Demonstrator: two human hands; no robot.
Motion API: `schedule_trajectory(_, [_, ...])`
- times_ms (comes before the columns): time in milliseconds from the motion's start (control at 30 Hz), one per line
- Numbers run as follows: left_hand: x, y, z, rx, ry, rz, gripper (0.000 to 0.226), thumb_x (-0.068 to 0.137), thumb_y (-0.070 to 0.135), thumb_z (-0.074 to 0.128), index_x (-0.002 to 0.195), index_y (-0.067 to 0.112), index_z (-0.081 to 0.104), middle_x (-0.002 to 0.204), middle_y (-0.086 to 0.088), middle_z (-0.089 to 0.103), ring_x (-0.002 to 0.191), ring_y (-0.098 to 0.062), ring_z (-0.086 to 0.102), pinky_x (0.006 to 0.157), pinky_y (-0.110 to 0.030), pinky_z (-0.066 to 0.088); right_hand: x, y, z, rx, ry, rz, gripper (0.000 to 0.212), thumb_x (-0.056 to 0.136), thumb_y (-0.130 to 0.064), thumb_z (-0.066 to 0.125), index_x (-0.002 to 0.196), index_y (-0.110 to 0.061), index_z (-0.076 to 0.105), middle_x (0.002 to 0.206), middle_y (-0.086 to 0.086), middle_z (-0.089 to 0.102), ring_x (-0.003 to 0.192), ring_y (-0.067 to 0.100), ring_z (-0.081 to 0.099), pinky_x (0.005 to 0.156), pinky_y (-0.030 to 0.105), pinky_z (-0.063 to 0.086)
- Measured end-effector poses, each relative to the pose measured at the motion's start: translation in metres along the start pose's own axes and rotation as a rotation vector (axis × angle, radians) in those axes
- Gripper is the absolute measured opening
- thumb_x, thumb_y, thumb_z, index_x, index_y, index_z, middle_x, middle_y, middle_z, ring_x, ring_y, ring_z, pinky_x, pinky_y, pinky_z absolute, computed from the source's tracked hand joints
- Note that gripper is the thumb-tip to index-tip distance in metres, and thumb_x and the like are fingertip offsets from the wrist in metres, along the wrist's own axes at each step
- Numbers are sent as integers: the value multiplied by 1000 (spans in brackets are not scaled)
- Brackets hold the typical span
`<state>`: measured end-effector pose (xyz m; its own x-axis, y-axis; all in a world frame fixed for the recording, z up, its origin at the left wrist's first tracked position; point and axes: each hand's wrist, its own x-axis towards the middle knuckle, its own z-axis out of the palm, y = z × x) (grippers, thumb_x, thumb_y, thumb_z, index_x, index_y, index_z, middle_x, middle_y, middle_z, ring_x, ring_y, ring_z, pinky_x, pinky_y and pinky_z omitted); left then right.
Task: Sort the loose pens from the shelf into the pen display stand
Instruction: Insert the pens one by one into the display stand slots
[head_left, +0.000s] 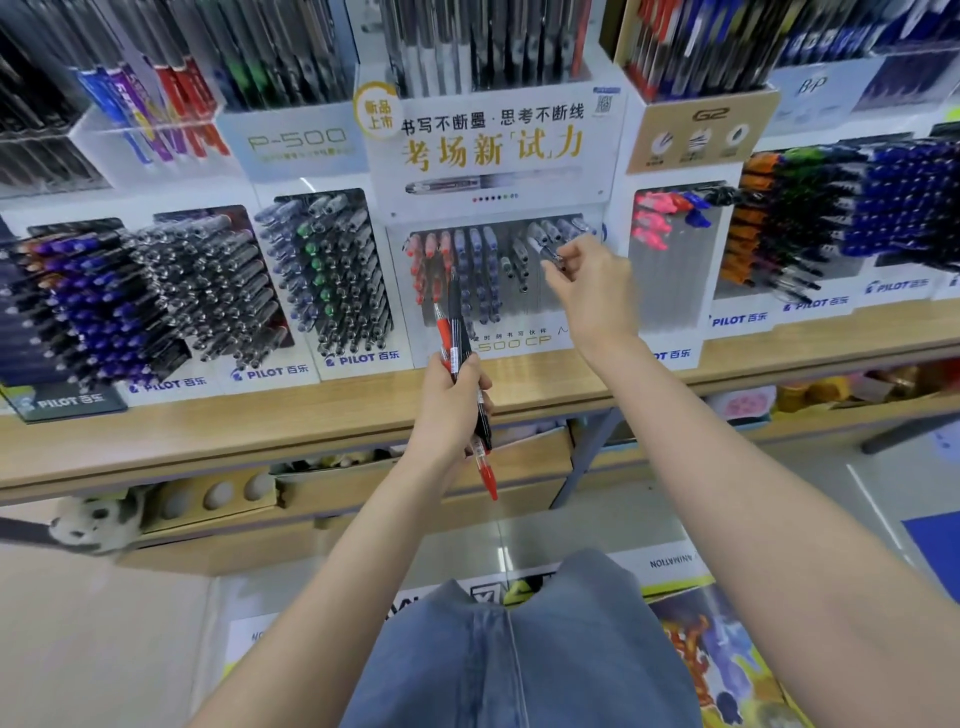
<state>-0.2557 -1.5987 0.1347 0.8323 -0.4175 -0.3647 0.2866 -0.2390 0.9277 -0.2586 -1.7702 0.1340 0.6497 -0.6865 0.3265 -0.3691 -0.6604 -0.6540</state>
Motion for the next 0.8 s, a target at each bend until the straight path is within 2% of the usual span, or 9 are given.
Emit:
schedule_trajectory(100, [-1,2,-2,-32,0,7,10,101,25,37,94,19,42,78,2,49,61,-11,45,58,-24,36,6,-3,7,30,4,24,24,90,-22,60,106,-4,61,90,6,65,78,17,57,72,29,48])
schedule_trajectory(233, [1,6,-3,-27,9,8,11,101,26,36,94,18,41,77,2,48,61,-10,45,53,-21,36,-1,-5,13,83,10,7,25,92,-21,56,110,-3,63,95,9,68,86,19,62,79,28,50])
schedule_trajectory(333, [5,6,-2,-8,8,9,12,101,27,37,92,19,41,77,1,49,62,-12,45,52,-23,36,-3,-1,13,147,51,44,20,91,-19,58,102,-3,63,91,8,68,84,18,63,77,25,50])
schedule_trajectory(467, [7,8,3,-30,1,9,10,100,25,38,99,16,41,77,2,50,62,-11,46,57,-24,38,9,-2,15,96,28,80,20,90,-24,60,92,-5,66,83,6,68,78,18,63,72,29,50])
schedule_trajectory(600, [5,9,4,-42,-12,11,8,100,24,38,97,18,42,77,3,49,61,-10,45,59,-22,38,15,-7,18,79,17,106,21,89,-24,62,84,-5,68,76,7,68,72,19,63,66,27,48])
schedule_trajectory(800, [6,8,1,-3,-13,21,9,100,26,38,96,18,42,78,3,50,61,-10,46,58,-24,38,16,-6,21,119,12,142,19,88,-24,63,89,-6,66,75,3,65,74,17,62,66,26,46])
